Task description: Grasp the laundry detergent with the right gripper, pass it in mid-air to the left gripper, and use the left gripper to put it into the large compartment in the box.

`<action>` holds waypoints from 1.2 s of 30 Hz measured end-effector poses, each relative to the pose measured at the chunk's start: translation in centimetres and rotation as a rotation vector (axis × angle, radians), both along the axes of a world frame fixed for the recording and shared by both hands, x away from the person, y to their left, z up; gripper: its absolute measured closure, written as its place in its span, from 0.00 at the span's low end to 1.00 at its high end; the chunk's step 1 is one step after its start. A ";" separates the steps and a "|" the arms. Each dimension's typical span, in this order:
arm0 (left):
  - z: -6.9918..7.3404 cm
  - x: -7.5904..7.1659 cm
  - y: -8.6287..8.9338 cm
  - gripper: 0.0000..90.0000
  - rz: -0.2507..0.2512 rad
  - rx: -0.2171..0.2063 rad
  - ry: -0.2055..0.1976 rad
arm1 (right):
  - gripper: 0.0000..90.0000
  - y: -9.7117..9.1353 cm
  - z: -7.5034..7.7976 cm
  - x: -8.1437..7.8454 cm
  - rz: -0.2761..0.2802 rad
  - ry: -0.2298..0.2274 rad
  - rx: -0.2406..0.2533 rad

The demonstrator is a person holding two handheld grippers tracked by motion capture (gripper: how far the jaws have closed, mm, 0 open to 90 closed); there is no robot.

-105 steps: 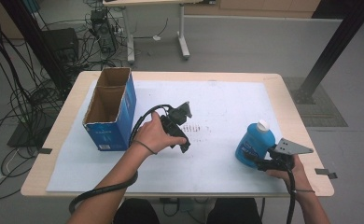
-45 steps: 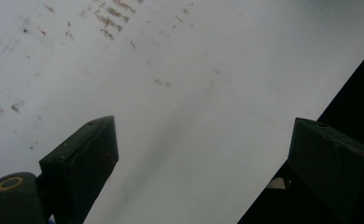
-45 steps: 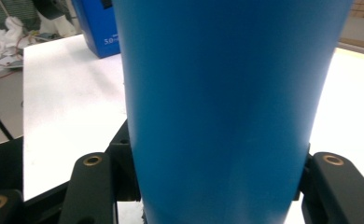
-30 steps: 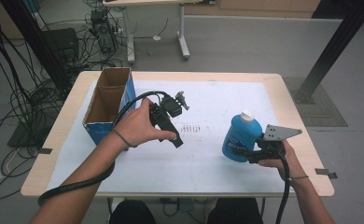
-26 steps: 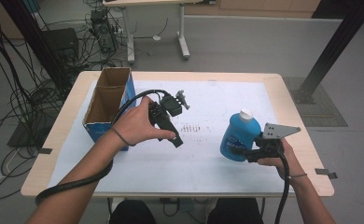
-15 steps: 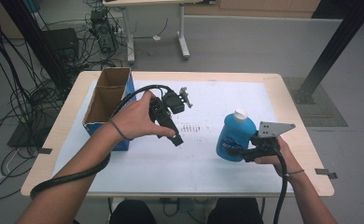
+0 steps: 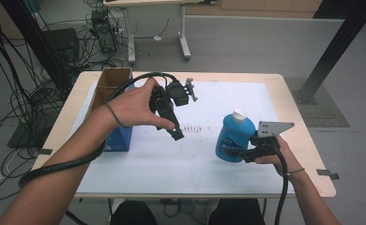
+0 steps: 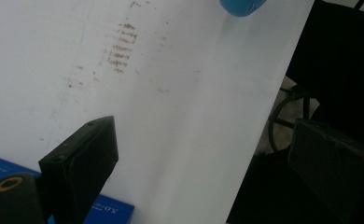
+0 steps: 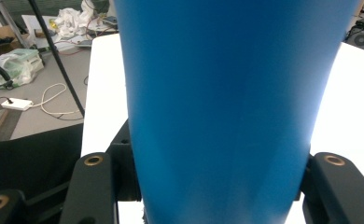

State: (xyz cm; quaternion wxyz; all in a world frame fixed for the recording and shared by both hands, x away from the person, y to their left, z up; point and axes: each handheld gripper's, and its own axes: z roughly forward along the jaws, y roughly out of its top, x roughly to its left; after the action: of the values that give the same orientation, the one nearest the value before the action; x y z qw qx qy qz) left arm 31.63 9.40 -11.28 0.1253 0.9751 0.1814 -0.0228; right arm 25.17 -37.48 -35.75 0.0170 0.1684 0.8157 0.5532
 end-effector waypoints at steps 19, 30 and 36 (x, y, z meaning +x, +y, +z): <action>3.1 -0.5 -1.9 0.09 -0.052 0.045 -0.035 | 0.46 1.6 0.3 0.7 0.075 0.002 -0.013; 3.5 -0.6 -3.1 0.09 -0.107 0.058 -0.049 | 0.46 2.7 0.5 1.3 0.117 0.001 -0.017; 3.4 -0.4 -3.9 0.08 -0.125 0.070 -0.036 | 0.46 3.5 0.6 1.8 0.148 -0.002 -0.020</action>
State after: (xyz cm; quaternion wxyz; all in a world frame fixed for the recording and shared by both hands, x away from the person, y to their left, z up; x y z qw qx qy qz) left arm 31.20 5.48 -7.87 0.0925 0.9886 0.1184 -0.0067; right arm 27.01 -33.96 -35.13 -0.0214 0.1066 0.8315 0.5448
